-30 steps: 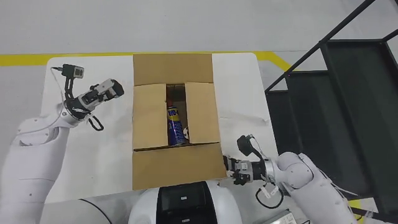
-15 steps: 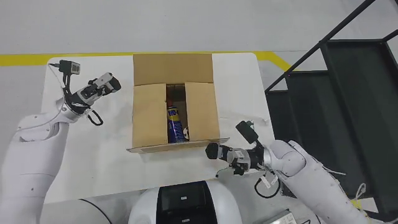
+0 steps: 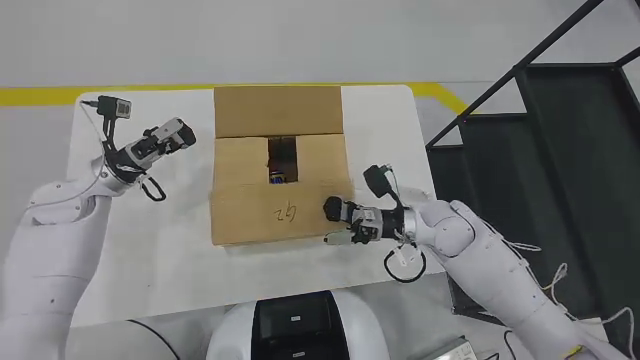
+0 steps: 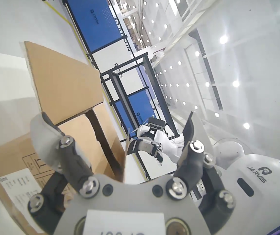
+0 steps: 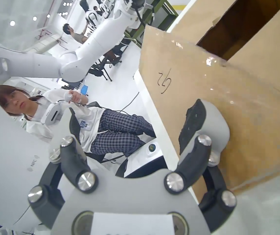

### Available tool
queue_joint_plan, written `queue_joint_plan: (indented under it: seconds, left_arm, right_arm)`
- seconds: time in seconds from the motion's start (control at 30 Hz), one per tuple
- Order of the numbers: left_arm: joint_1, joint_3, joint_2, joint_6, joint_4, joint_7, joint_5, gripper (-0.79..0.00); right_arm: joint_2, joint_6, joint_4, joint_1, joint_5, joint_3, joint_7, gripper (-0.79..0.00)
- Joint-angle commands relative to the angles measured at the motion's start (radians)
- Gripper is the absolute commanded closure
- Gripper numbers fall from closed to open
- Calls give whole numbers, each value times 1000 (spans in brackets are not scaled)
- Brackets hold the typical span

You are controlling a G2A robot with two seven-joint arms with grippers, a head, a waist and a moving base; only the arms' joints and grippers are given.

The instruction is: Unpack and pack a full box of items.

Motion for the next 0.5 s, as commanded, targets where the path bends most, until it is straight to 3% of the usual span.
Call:
queue_joint_plan:
  seconds: [0.0,0.2,0.47]
  left_arm:
    - [10,-16,5,27,-12,87,91,-785]
    - [-11,-14,0,4,26,214,192,-785]
    - [-176,88,-32,-14,238,296,315,-785]
  right_arm:
    - [-6,13,1,8,-31,-16,-21,-785]
    - [-18,28,-9,31,-93,-47,-53,-785]
    - [-19,18,-41,25,-116,-44,-71,-785]
